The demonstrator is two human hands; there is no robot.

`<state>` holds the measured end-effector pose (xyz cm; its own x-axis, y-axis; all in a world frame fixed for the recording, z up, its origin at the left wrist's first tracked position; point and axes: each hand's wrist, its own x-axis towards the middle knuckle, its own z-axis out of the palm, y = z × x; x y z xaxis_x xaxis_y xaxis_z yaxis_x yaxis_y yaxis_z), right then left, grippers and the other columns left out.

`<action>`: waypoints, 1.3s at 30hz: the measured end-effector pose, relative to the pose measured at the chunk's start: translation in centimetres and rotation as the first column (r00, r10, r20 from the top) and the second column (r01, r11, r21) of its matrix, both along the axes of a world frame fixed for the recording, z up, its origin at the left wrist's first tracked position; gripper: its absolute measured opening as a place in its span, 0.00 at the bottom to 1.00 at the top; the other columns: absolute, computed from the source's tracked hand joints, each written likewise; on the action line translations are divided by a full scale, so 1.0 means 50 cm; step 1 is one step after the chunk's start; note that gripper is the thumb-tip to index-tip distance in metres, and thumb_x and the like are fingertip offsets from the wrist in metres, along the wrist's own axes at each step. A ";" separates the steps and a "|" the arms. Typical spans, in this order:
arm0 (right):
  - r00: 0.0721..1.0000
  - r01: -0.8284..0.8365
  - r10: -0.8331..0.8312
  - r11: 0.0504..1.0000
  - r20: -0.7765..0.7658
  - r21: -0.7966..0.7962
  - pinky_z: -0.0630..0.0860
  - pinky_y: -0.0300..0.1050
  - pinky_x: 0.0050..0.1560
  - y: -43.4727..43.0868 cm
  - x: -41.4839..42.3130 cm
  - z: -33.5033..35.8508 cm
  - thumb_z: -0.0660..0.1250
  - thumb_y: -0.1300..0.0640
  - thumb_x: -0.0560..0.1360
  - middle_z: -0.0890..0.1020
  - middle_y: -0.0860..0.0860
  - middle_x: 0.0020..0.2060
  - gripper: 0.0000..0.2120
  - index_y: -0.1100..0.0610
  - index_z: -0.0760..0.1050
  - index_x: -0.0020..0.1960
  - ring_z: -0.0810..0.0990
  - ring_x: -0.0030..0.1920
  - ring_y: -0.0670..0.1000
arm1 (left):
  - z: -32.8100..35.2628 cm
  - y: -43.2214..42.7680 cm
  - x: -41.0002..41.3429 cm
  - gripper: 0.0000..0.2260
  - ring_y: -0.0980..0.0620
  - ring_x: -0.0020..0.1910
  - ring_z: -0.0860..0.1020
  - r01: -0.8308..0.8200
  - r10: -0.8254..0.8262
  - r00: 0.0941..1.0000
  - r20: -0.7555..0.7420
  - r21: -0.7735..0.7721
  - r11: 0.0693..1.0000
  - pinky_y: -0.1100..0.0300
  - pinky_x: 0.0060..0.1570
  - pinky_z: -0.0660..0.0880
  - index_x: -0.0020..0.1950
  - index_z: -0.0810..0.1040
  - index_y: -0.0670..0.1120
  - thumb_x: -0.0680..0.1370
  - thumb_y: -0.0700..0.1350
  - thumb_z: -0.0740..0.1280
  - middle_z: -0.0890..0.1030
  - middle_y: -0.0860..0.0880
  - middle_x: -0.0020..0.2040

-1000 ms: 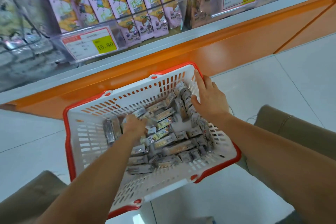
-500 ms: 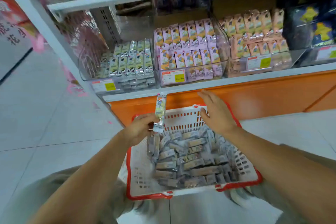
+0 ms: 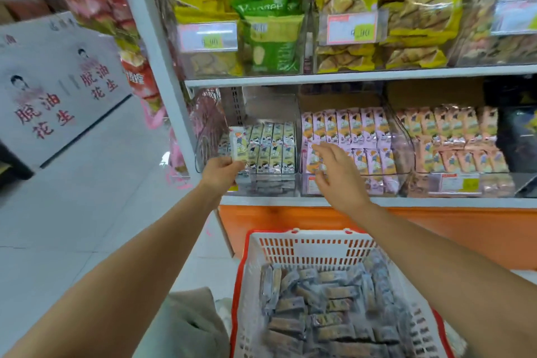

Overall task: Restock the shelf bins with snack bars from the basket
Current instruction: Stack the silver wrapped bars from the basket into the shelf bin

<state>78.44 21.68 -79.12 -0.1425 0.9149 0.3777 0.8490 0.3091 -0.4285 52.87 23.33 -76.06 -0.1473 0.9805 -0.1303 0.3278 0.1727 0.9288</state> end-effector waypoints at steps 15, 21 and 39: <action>0.966 0.120 -0.092 0.987 0.241 -0.103 0.46 0.51 0.76 0.218 -0.017 -0.034 0.49 0.51 0.84 0.53 0.54 0.79 0.23 0.51 0.56 0.78 0.49 0.78 0.55 | -0.033 0.248 -0.023 0.16 0.39 0.60 0.76 -0.227 0.228 0.887 -0.402 0.050 0.973 0.52 0.57 0.71 0.70 0.69 0.43 0.82 0.40 0.60 0.78 0.39 0.61; 0.967 0.112 -0.082 0.988 0.242 -0.111 0.42 0.50 0.76 0.217 -0.018 -0.042 0.38 0.45 0.79 0.51 0.53 0.79 0.30 0.51 0.55 0.78 0.46 0.79 0.54 | -0.065 0.310 -0.027 0.15 0.40 0.58 0.78 -0.192 0.201 0.856 -0.476 0.067 0.979 0.52 0.56 0.73 0.67 0.73 0.45 0.81 0.39 0.60 0.80 0.42 0.60; 0.984 0.078 -0.057 0.990 0.171 -0.115 0.43 0.50 0.77 0.213 -0.013 -0.049 0.43 0.47 0.83 0.53 0.54 0.79 0.25 0.52 0.57 0.78 0.46 0.79 0.54 | -0.069 0.280 -0.026 0.21 0.38 0.61 0.75 0.027 -0.045 0.817 -0.575 -0.040 0.999 0.49 0.60 0.73 0.78 0.59 0.44 0.84 0.42 0.52 0.69 0.40 0.72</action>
